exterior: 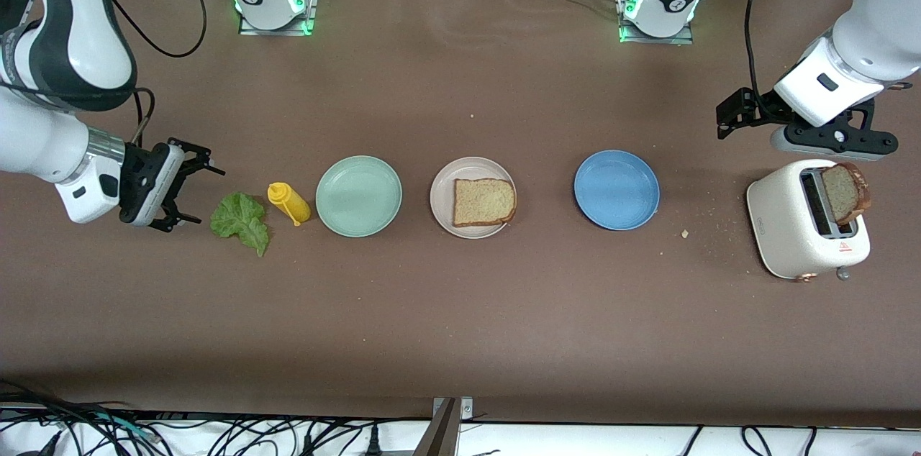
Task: Make sandwich in beige plate with both arms
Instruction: 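Grasp the yellow mustard bottle with the right gripper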
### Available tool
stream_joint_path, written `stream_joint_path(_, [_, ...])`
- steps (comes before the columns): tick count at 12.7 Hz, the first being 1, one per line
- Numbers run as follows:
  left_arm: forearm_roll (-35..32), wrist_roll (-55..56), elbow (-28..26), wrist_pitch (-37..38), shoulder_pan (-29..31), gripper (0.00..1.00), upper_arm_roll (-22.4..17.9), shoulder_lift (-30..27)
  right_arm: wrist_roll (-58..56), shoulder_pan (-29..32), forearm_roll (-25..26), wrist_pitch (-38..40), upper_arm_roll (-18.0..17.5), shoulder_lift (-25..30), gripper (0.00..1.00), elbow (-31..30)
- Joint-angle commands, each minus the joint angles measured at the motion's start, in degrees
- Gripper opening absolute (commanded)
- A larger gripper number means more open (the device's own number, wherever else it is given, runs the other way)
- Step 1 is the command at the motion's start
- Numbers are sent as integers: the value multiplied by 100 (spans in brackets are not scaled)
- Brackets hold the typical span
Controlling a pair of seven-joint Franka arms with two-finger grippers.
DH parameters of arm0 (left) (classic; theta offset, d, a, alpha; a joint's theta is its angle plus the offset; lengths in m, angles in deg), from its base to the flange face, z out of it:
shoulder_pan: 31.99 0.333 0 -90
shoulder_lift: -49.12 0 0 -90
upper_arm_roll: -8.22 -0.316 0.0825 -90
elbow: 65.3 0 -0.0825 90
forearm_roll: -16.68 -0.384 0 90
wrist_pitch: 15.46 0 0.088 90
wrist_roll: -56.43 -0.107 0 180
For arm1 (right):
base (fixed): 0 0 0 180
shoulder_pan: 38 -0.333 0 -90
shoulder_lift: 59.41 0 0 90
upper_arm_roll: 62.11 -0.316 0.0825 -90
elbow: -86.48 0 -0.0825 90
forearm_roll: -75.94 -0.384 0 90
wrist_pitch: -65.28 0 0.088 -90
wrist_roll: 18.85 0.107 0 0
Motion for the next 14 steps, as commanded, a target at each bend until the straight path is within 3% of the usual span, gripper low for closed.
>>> stream_joint_path(1, [84,-24,-52,20,37,100,6,-88,-1851,324,-792,-295,47,-643,100,-41])
stream_joint_path(4, [84,-24,-44,38,90,100,-12,-132,-3490,597,-1576,-324,47,-1277,100,-76])
stream_joint_path(7, [84,-24,-35,46,160,100,-12,-149,-4108,642,-1858,-341,47,-1515,100,-190])
stream_joint_path(9, [84,-111,-35,169,204,100,-12,-193,-4626,642,-2524,-367,55,-1674,100,-400])
stream_joint_path(14, [198,-446,36,187,467,100,-20,-193,-4909,642,-2659,-306,47,-1718,100,-551])
